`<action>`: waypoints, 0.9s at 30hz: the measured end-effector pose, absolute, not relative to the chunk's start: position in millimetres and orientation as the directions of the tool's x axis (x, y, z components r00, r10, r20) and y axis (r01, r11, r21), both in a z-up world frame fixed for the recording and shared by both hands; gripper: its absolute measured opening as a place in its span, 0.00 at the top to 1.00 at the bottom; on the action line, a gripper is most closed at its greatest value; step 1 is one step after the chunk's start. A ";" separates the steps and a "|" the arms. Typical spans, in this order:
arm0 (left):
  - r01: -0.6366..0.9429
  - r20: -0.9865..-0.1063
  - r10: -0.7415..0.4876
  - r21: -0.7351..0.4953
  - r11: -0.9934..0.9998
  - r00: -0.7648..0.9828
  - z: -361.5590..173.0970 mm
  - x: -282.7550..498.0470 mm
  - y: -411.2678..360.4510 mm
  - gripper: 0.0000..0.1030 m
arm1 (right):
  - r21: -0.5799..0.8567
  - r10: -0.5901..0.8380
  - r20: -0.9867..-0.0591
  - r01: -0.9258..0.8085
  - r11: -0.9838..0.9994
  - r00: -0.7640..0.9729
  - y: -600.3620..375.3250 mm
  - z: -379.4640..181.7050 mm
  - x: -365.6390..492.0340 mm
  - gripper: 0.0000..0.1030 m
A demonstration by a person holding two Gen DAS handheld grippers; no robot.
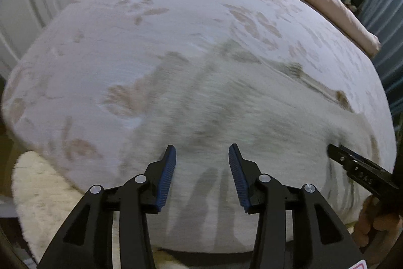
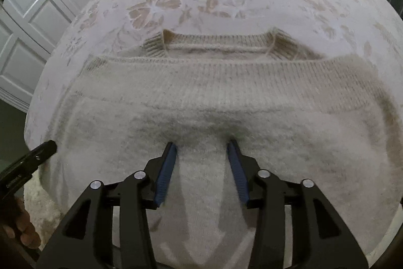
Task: Fold small clothes
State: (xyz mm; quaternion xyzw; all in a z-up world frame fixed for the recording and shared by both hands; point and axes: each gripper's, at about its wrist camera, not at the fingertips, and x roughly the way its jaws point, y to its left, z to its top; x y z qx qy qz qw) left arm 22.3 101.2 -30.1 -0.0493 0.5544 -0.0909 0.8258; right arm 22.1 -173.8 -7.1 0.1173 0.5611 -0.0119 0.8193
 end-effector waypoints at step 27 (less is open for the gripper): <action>0.030 -0.864 -0.362 -0.376 0.926 0.350 -34.4 36.6 111.6 0.86 | 0.170 0.116 -0.905 0.098 0.981 0.410 -160.2 -5.5 19.1 0.43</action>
